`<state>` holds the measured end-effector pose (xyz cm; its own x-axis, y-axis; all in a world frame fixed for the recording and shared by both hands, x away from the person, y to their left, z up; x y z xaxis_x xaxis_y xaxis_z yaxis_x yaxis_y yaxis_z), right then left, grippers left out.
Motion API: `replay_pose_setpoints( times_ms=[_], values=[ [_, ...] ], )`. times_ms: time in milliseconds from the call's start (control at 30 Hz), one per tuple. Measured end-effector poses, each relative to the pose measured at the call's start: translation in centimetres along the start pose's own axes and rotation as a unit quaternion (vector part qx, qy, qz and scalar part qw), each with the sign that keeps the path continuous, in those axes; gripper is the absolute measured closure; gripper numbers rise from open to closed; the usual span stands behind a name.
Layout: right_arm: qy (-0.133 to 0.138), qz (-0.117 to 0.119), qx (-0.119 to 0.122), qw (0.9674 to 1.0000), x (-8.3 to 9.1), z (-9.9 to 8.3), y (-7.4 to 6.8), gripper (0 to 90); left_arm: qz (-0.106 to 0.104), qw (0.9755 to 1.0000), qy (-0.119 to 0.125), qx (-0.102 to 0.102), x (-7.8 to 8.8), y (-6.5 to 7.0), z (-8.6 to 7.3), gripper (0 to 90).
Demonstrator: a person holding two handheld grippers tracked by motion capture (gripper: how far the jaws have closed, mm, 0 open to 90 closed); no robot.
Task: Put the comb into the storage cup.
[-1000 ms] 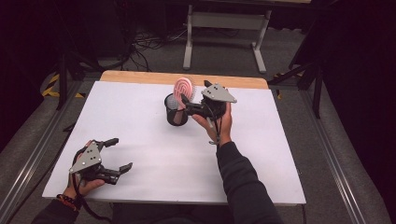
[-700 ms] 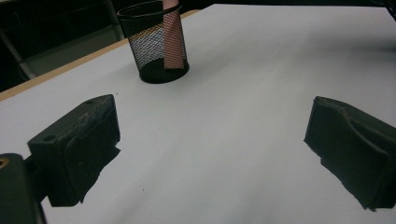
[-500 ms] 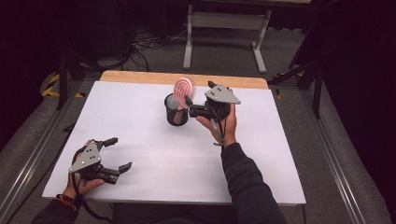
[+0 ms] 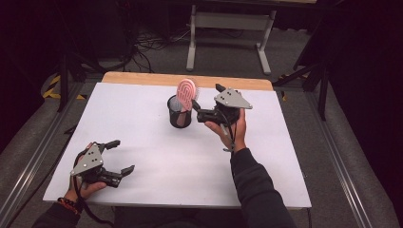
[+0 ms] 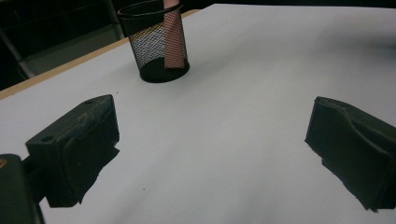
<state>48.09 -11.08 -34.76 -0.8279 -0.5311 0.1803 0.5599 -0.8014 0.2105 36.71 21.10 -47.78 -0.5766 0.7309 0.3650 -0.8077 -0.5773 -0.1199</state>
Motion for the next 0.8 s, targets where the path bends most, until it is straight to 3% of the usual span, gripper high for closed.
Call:
replay_pose_setpoints(
  times_ms=[800],
  values=[
    [-0.009,-0.008,0.030,0.9995,2.1,-0.2,0.0,8.7,0.000,1.0000,0.000,-0.003,-0.1,0.1,0.0,3.5]
  ],
)
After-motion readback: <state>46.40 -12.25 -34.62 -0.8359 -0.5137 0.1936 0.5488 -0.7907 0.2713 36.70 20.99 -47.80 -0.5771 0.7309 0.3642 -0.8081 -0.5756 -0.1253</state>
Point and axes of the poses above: each handheld gripper's, and its own axes: x roughly backward along the jaws, z roughly out of its top, y roughly to its right, the point moved 5 cm from there along -x, roughly forward along the jaws, and after that the axes turned 4 degrees about -y, right-handed, at the moved point
